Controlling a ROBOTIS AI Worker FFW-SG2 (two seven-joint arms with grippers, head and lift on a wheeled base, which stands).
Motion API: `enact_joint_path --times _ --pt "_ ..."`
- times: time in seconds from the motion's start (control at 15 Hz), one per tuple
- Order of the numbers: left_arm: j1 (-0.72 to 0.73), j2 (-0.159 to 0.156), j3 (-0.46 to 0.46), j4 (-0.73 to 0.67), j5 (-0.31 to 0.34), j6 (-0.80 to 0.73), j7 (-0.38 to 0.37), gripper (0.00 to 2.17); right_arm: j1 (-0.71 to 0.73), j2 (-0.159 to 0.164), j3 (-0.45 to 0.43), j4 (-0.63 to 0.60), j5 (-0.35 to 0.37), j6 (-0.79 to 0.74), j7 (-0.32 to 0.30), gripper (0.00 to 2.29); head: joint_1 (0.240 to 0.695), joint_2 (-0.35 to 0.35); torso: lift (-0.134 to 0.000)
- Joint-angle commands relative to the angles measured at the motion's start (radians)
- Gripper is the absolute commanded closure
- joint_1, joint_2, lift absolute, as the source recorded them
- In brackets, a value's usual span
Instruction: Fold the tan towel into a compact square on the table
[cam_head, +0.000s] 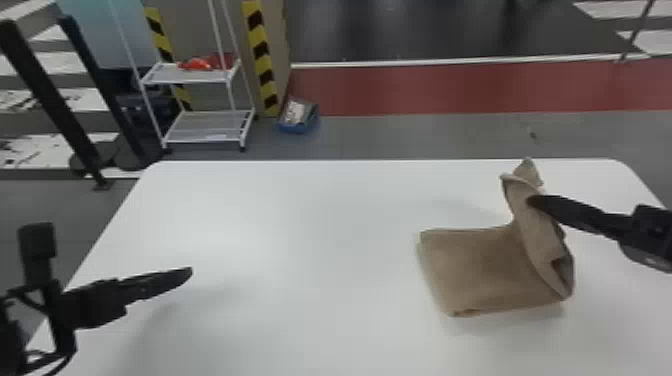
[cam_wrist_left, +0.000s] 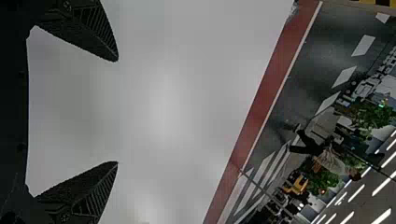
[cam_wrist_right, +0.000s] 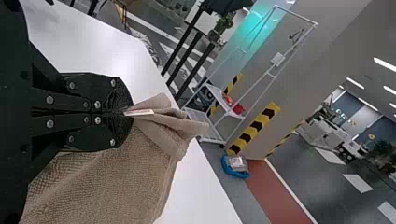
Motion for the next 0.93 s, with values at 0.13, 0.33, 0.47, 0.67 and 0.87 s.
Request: enact_joint_path --times 0.13,0.33,0.47,0.67,0.87 --pt "0.001 0.007 0.010 0.003 0.002 -0.003 -0.001 0.10 0.014 0.028 0.092 -0.014 0.054 0.004 -0.002 1.18 0.695 0.170 -0.125" --pt "-0.002 0.007 0.008 0.012 0.005 -0.006 0.000 0.10 0.033 0.026 0.122 -0.024 0.077 0.013 0.000 1.18 0.695 0.194 -0.125" --pt "-0.006 0.007 0.005 0.021 0.005 -0.012 0.002 0.10 0.040 0.028 0.150 -0.024 0.089 0.010 0.000 1.18 0.695 0.202 -0.125" --pt "-0.006 0.004 0.002 0.021 0.003 -0.015 0.002 0.10 0.043 0.036 0.202 -0.024 0.129 0.004 -0.002 1.18 0.695 0.217 -0.125" --pt "-0.006 0.005 0.004 0.027 0.003 -0.018 0.002 0.10 0.043 0.043 0.237 -0.017 0.149 -0.009 -0.003 1.17 0.695 0.234 -0.125"
